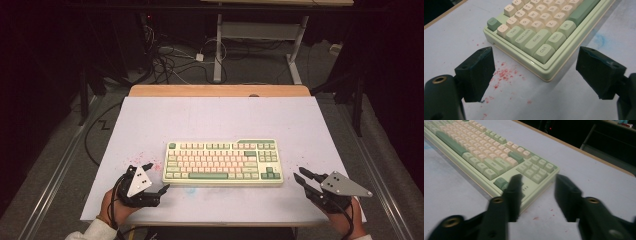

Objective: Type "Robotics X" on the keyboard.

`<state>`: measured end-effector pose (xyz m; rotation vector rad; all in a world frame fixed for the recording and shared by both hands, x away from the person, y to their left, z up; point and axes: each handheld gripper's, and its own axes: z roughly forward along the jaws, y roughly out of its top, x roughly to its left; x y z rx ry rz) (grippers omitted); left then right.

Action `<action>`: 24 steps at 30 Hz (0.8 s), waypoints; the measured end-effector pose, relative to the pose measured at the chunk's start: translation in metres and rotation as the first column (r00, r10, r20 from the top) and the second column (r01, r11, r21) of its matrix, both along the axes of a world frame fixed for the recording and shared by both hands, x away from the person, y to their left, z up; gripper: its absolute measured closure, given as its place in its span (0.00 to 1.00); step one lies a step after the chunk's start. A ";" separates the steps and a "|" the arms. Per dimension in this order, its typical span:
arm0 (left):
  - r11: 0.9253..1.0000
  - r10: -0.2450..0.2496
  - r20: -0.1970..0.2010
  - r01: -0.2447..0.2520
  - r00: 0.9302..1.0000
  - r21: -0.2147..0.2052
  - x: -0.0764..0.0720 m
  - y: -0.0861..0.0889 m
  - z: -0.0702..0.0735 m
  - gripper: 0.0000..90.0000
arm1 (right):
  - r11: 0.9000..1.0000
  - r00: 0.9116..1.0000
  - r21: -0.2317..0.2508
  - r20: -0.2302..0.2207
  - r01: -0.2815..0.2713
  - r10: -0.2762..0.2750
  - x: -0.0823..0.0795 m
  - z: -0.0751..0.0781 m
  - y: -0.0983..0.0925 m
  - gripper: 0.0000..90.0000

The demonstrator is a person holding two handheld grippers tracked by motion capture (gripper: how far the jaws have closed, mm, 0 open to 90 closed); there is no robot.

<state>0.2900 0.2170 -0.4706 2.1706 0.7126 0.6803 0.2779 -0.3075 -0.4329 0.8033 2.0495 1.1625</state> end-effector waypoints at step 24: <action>1.000 0.006 -0.006 -0.006 1.000 0.008 -0.001 0.000 -0.001 0.17 | 0.986 0.983 -0.070 -0.111 -0.153 0.145 0.040 -0.003 0.058 1.00</action>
